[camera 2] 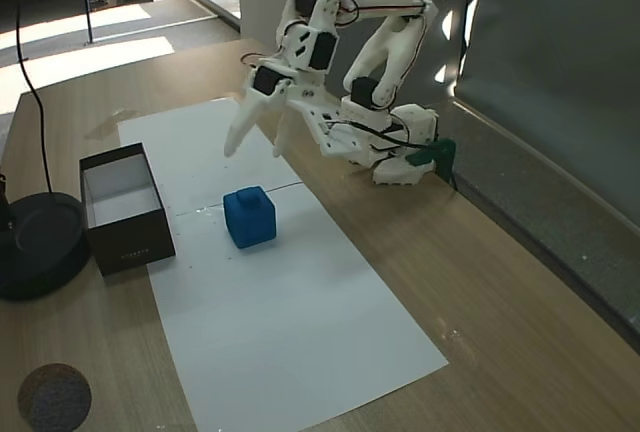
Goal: Grab a blue square and put it in the box.
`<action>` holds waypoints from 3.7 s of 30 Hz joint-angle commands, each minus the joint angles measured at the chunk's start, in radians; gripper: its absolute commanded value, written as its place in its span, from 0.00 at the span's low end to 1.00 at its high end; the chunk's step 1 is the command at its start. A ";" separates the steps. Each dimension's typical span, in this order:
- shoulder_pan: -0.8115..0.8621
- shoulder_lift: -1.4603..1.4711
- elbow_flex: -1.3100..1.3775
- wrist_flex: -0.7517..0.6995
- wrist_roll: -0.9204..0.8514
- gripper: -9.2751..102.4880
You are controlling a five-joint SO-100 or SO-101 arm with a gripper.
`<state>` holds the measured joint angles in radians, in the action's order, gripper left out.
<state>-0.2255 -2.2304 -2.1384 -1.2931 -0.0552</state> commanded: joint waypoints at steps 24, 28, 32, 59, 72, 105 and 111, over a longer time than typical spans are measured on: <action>-0.054 0.637 0.301 0.037 0.064 0.34; -0.054 0.670 0.301 0.075 0.066 0.16; -0.044 0.638 0.327 0.071 0.063 0.14; 0.316 0.950 1.238 0.074 0.054 0.15; 0.310 1.129 1.319 0.021 0.055 0.36; 0.282 -0.907 0.133 -0.109 -0.061 0.08; 0.299 -1.117 -0.141 0.026 -0.129 0.08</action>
<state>0.0736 -3.3134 -2.2396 -1.3223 -0.1779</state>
